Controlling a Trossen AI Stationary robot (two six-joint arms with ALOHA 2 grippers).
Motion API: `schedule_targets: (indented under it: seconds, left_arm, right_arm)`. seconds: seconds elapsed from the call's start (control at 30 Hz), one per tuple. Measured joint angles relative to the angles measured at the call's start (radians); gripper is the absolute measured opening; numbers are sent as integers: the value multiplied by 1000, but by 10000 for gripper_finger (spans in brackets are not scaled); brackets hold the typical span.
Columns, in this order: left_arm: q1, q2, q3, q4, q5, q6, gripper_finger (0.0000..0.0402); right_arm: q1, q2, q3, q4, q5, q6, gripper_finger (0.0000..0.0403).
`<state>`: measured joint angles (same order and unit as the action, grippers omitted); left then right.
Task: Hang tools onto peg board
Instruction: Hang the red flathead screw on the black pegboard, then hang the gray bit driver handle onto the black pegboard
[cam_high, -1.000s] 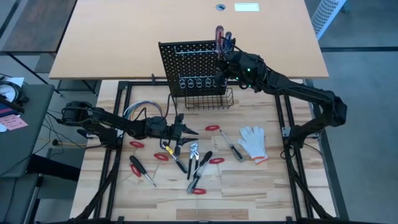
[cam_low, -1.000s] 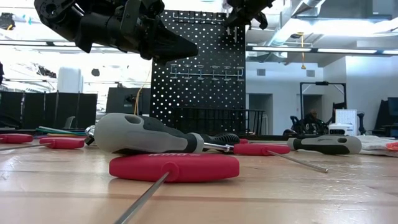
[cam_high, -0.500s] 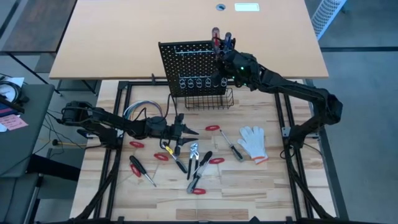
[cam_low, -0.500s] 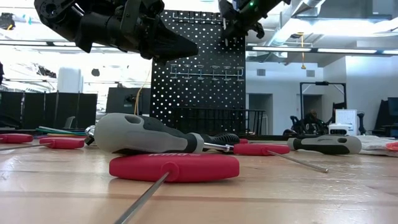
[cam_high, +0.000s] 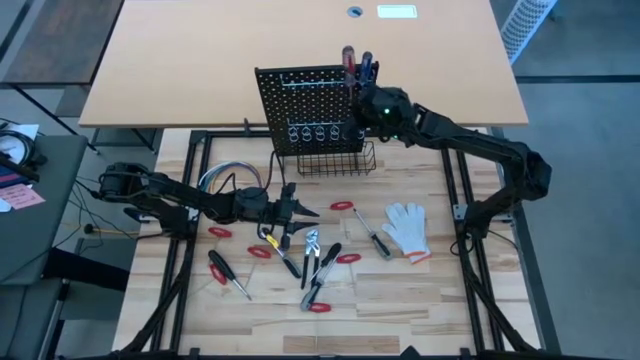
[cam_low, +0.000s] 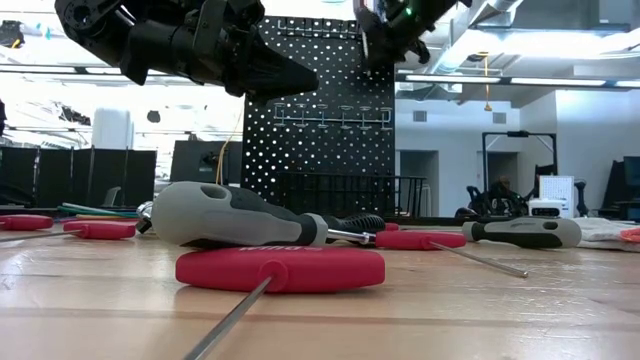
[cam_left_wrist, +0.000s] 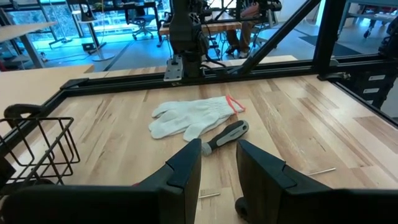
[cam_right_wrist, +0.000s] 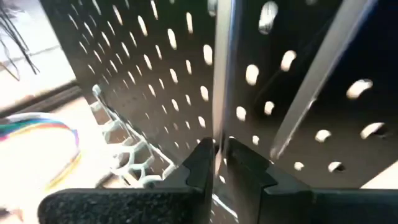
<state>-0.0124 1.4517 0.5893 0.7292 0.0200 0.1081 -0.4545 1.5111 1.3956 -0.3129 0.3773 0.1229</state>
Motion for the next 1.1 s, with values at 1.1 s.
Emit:
schedule_targets:
  seconds: [1.1]
  left_arm:
    - [-114,-6,0,-207,-101,81,95]
  right_arm:
    - [475,-197,-75,-380,101,-10,171]
